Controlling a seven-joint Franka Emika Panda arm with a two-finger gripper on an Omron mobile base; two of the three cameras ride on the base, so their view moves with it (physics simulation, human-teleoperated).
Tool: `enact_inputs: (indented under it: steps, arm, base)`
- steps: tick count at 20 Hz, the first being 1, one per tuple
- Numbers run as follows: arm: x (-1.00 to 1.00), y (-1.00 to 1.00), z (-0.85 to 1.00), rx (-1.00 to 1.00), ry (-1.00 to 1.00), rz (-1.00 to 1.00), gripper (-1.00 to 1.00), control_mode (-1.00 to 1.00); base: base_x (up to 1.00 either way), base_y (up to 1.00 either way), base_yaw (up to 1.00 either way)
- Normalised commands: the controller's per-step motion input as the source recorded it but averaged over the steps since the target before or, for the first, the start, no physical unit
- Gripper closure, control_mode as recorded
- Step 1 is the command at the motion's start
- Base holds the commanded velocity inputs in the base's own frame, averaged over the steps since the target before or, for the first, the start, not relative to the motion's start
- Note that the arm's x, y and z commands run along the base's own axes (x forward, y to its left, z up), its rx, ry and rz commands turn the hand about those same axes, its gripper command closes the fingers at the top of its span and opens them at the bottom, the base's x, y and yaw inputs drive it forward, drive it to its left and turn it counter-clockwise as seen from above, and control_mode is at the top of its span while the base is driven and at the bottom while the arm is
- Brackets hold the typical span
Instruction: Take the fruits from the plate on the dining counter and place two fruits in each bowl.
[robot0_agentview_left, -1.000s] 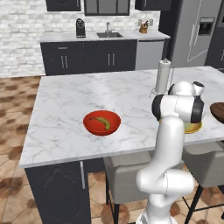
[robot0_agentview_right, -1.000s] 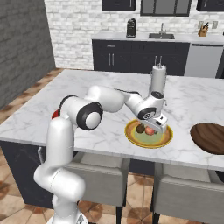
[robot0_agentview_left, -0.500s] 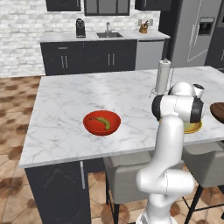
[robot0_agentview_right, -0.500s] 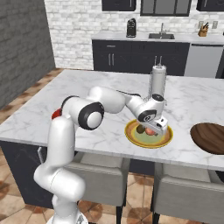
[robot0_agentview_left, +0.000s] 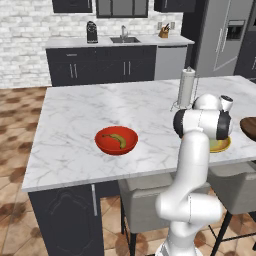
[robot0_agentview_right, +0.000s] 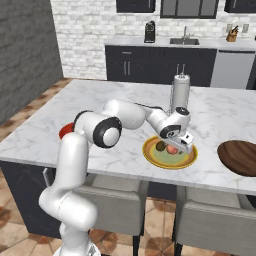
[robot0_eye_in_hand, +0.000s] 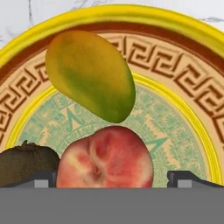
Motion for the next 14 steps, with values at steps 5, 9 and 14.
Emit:
enact_inputs:
  steps: [5, 9, 14]
  arm:
    - [0.0, 0.0, -0.04, 0.0, 0.03, 0.0, -1.0, -1.0]
    - [0.0, 0.0, -0.16, 0.0, 0.05, 0.0, -1.0, -1.0]
    - [0.0, 0.0, -0.11, 0.0, 0.01, 0.0, 1.0, -1.0]
  base:
    - [0.0, 0.0, 0.0]
    - [0.0, 0.0, 0.0]
    - [0.0, 0.0, 0.0]
